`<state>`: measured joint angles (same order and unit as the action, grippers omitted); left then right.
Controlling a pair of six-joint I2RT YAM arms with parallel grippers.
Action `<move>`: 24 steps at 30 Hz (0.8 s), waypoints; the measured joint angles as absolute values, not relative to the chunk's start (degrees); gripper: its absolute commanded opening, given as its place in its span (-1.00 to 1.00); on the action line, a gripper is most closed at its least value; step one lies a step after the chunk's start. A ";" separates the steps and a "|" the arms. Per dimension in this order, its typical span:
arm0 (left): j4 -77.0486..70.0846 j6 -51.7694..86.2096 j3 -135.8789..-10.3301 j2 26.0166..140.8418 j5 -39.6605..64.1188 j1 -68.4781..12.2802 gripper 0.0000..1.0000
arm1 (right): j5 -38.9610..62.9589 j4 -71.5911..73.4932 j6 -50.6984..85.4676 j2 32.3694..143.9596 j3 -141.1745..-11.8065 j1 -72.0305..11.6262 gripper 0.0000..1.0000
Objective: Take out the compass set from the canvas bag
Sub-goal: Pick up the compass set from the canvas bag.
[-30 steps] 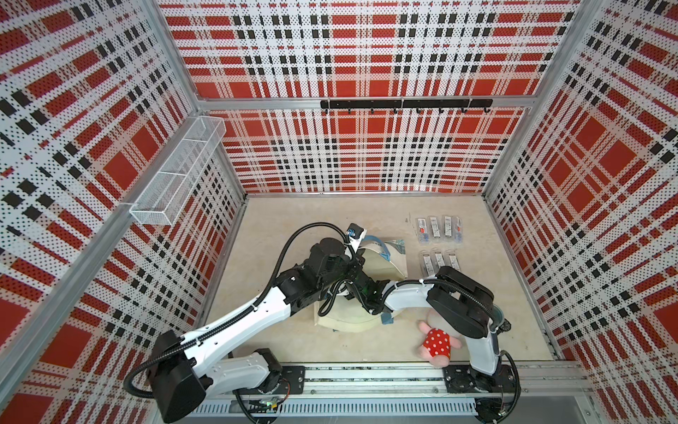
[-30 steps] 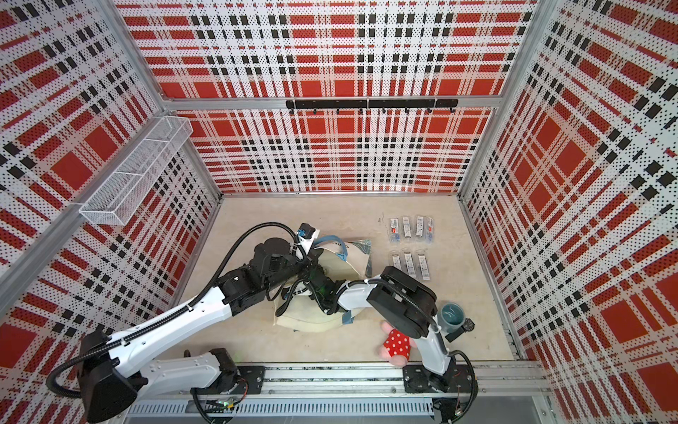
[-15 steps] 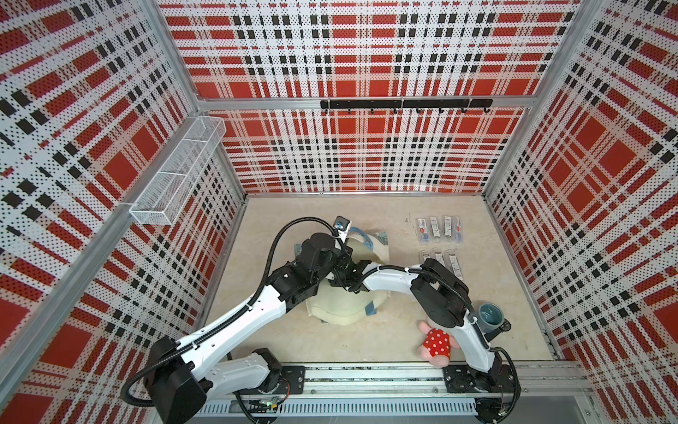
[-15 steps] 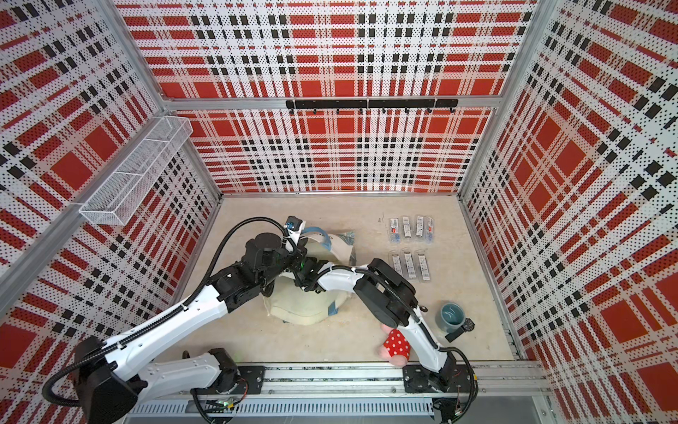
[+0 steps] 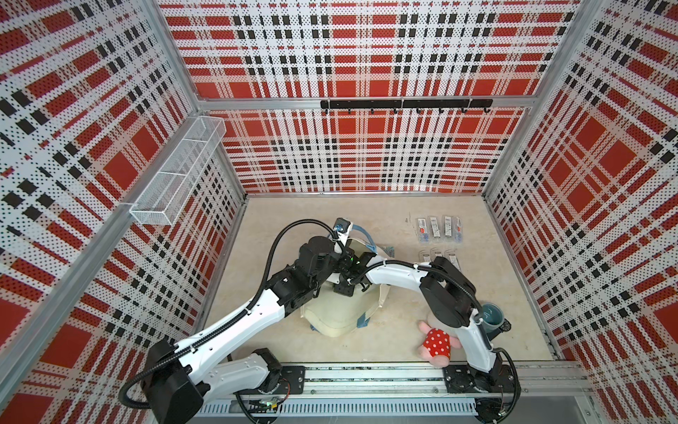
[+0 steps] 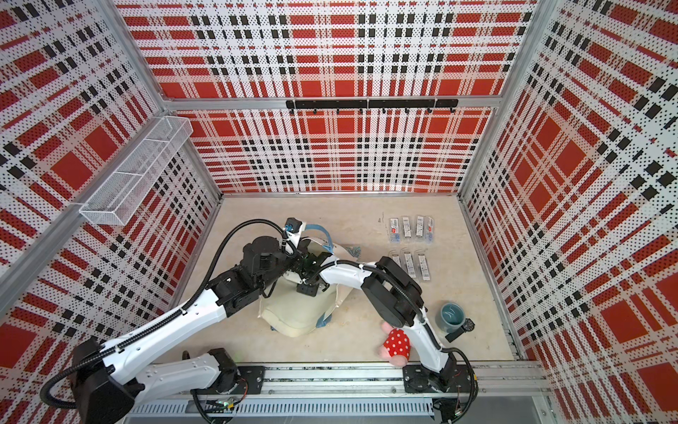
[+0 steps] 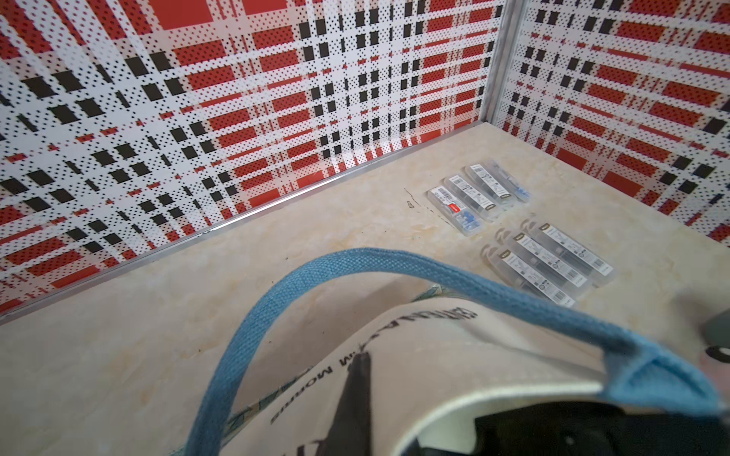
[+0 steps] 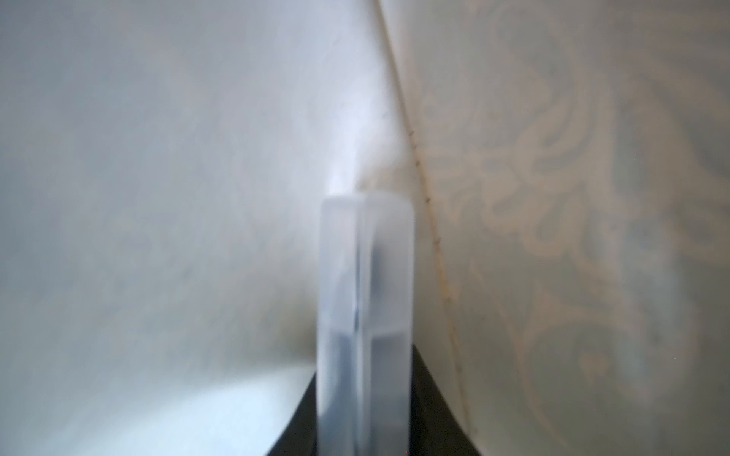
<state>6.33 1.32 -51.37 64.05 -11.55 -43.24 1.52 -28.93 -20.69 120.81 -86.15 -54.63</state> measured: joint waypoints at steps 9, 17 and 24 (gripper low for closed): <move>5.67 2.46 -51.24 63.48 -8.95 -42.72 -1.00 | -0.38 -26.65 -23.16 111.04 -74.48 -54.98 -0.91; 5.26 3.60 -51.05 63.18 -8.38 -42.46 -1.00 | 0.12 -20.12 -30.46 100.18 -63.22 -56.49 -1.00; 5.30 4.01 -51.05 62.41 -8.60 -40.93 -1.00 | 0.64 -12.78 -40.88 91.83 -53.60 -56.95 -1.00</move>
